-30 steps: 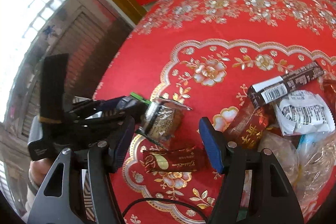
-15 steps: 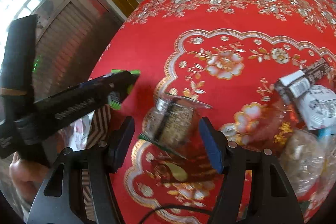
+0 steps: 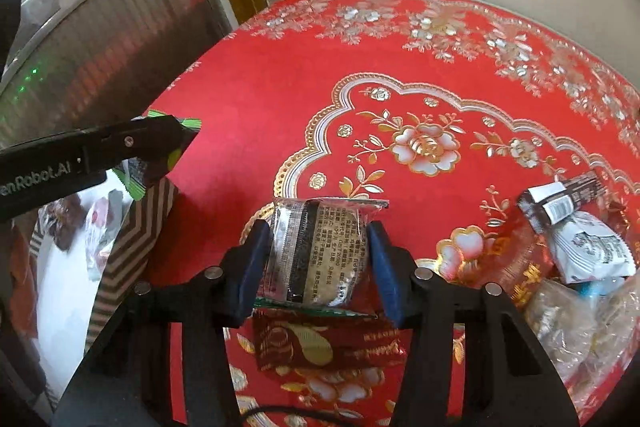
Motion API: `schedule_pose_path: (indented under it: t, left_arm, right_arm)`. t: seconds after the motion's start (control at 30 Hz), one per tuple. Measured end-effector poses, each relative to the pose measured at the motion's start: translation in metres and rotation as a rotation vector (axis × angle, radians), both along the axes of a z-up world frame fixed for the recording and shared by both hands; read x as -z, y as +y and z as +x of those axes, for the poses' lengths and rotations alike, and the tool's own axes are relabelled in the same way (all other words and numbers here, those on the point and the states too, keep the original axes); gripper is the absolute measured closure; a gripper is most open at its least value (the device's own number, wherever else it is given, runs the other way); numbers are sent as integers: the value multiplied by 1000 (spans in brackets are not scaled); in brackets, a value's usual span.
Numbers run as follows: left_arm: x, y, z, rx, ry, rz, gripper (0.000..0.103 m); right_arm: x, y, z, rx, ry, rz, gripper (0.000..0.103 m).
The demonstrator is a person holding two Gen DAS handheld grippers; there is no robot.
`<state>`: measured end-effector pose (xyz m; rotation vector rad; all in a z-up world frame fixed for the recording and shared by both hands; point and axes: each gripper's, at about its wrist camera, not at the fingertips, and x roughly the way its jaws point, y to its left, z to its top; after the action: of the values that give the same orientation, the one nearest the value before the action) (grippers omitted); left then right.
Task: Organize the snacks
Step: 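Carry both packets to the white tray and open both grippers to release them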
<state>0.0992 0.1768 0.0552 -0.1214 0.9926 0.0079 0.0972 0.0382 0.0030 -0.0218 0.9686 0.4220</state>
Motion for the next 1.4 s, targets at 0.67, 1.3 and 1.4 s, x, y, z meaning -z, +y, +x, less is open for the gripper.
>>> schedule_pose_path:
  t: [0.67,1.3,1.4]
  left_arm:
    - [-29,-18,-104,-6,-159,116,60]
    - [-26,20,-182,-110,-195,119,60]
    - [-24,31,-189,-136,-191,115,60]
  right_arm:
    - [-49,-25,-86,-52,-111,127,54]
    - [-54,14,-141,-189,-125,144,54]
    - [-54,22,-144,-207,-123,142,54]
